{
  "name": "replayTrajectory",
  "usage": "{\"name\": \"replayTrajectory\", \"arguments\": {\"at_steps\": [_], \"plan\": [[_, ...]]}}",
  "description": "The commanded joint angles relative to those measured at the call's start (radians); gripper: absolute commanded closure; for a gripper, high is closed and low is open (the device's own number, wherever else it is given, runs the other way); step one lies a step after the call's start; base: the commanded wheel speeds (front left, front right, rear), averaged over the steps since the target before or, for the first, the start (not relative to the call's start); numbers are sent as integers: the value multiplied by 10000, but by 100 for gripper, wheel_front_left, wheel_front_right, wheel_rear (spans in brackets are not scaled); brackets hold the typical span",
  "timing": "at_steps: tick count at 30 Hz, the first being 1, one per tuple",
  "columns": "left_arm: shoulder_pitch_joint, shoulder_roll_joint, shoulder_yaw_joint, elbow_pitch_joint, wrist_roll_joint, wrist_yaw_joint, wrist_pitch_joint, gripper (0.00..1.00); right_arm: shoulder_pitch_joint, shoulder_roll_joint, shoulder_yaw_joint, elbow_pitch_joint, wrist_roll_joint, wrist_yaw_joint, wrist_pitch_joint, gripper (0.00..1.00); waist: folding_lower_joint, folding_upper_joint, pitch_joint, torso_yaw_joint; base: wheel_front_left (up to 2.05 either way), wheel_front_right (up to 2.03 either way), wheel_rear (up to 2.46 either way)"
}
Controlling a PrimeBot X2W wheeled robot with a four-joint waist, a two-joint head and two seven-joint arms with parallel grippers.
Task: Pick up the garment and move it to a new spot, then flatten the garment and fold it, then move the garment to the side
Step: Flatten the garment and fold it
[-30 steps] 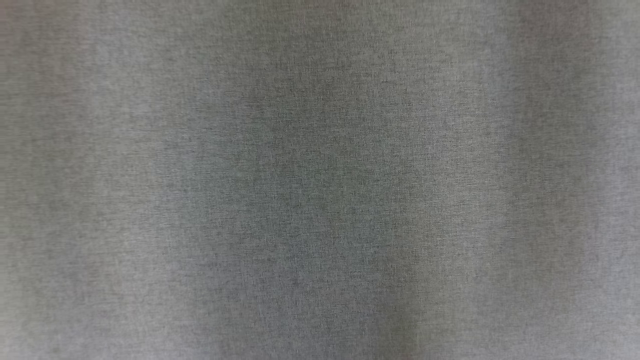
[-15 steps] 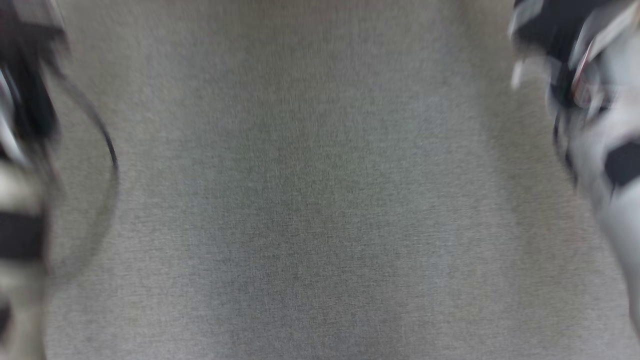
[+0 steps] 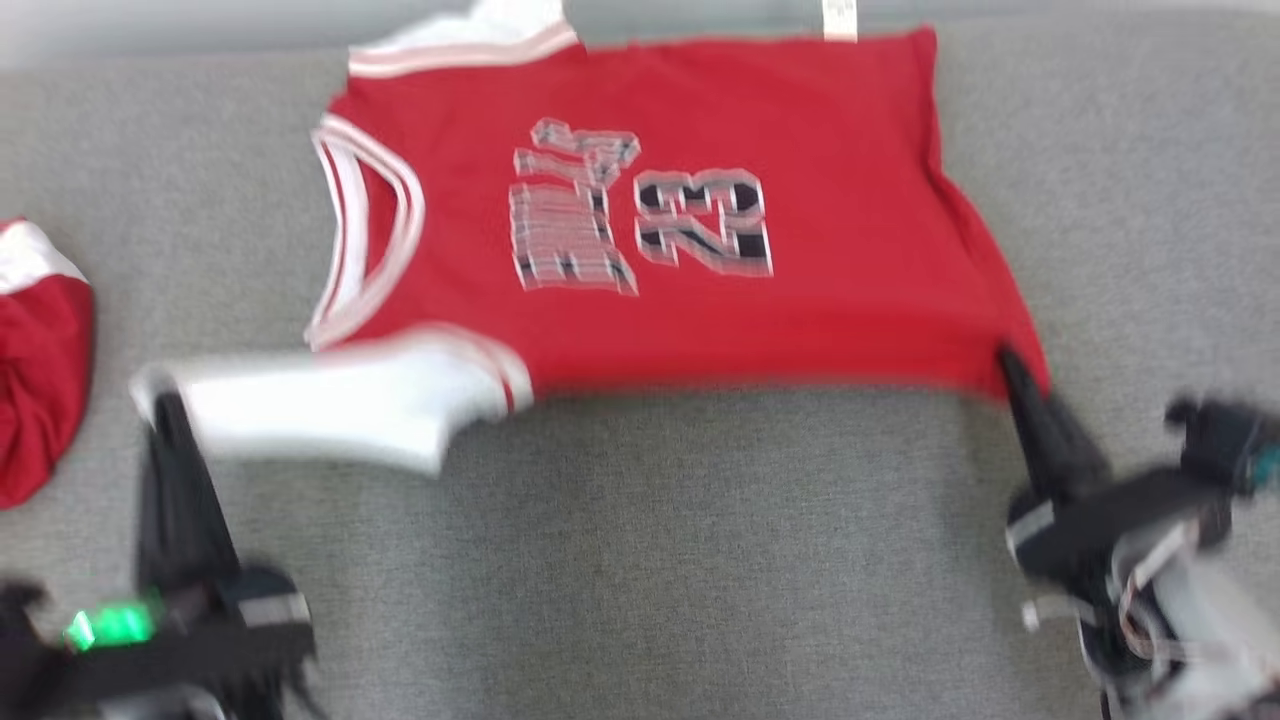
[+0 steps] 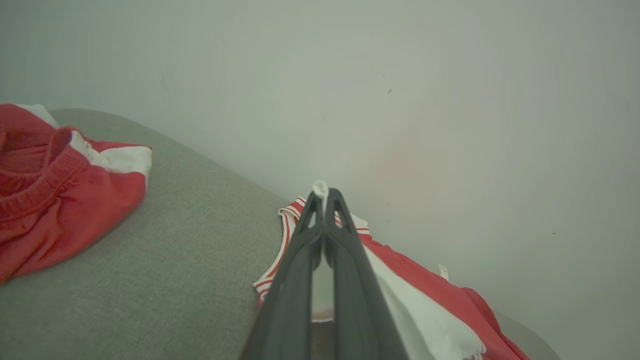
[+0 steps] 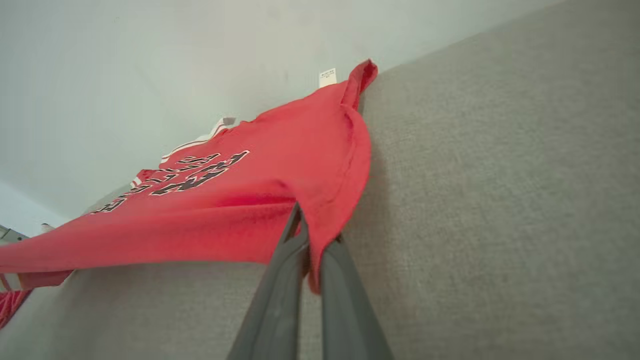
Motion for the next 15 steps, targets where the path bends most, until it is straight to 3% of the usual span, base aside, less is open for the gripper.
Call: {"name": "replayTrajectory", "arguments": {"at_steps": [1, 8, 15], "plan": [[529, -199, 126, -36, 46, 40, -31, 100, 454, 15, -254, -83, -86, -24, 8, 100, 4, 3, -377, 23, 0, 0, 0], [2348, -1105, 101, 266, 265, -379, -32, 100, 2406, 194, -1027, -539, -781, -24, 538, 100, 4, 3, -952, 229, 0, 0, 0], [3201, -1436, -175, 836, 521, -631, -31, 100, 3853, 409, -1983, -1025, -1745, -26, 1323, 100, 4, 3, -1579, 423, 0, 0, 0]]}}
